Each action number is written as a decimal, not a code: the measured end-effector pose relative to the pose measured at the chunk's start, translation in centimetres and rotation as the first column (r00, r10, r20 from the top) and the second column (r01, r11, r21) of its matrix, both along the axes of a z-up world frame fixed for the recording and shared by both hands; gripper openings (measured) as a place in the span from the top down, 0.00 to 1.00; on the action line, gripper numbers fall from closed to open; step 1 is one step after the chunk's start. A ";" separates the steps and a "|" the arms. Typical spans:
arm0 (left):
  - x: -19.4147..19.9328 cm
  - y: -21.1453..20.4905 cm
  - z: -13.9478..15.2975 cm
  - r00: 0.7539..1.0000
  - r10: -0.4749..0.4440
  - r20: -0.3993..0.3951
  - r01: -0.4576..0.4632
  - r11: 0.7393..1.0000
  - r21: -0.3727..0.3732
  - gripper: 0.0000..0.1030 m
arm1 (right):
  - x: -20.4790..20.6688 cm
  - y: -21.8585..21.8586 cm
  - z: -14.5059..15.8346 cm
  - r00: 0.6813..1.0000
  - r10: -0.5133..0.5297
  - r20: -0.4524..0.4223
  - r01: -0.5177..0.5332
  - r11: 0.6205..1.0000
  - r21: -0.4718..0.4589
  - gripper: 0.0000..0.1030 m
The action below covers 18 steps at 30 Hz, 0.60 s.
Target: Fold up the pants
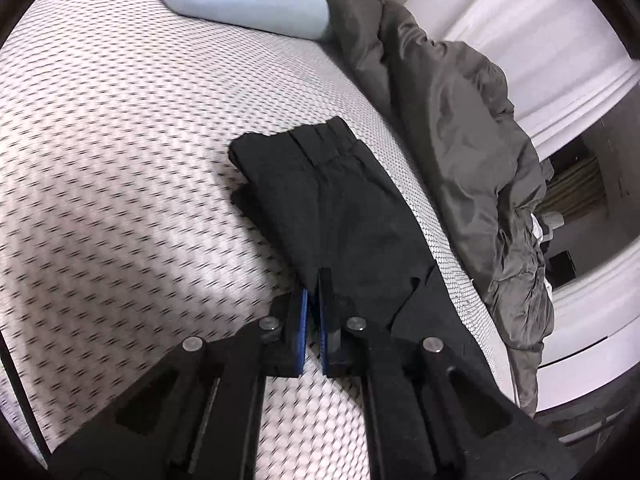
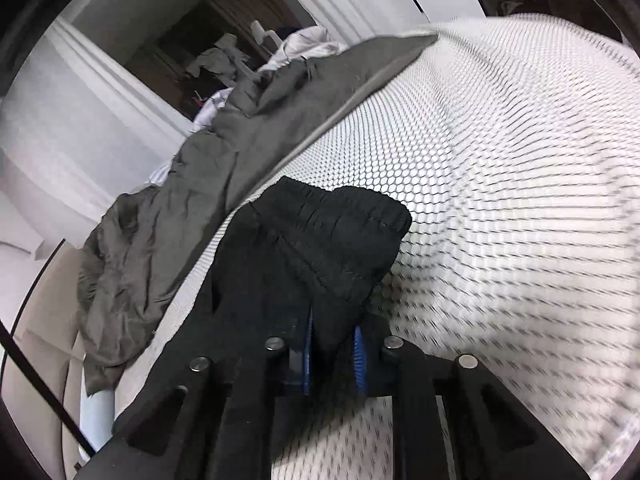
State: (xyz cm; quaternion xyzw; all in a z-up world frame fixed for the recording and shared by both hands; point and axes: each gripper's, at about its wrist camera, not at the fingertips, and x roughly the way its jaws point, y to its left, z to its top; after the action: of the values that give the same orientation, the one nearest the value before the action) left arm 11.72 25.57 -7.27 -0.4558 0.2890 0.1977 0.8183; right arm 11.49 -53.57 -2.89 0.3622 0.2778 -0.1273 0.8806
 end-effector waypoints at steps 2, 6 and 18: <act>0.0 0.2 -0.4 0.998 -0.004 -0.056 0.004 1.000 0.007 0.97 | -0.5 -0.4 -0.6 0.998 -0.018 -0.055 0.017 1.000 -0.022 0.85; 0.2 0.2 0.1 0.986 0.024 -0.163 -0.010 0.996 0.088 0.75 | 1.3 -1.1 -3.3 0.972 -0.029 -0.232 0.011 0.997 -0.077 0.63; 2.4 -9.2 7.2 0.976 -0.203 -0.079 0.218 0.916 0.337 0.01 | 2.3 7.4 4.0 0.984 0.174 -0.039 -0.178 0.944 -0.278 0.16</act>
State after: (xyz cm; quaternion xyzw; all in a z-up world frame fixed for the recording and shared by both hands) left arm 14.17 16.41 -0.08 -0.2681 0.3148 0.1657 0.8953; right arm 13.78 -46.13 1.11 0.2066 0.2945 -0.0888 0.9288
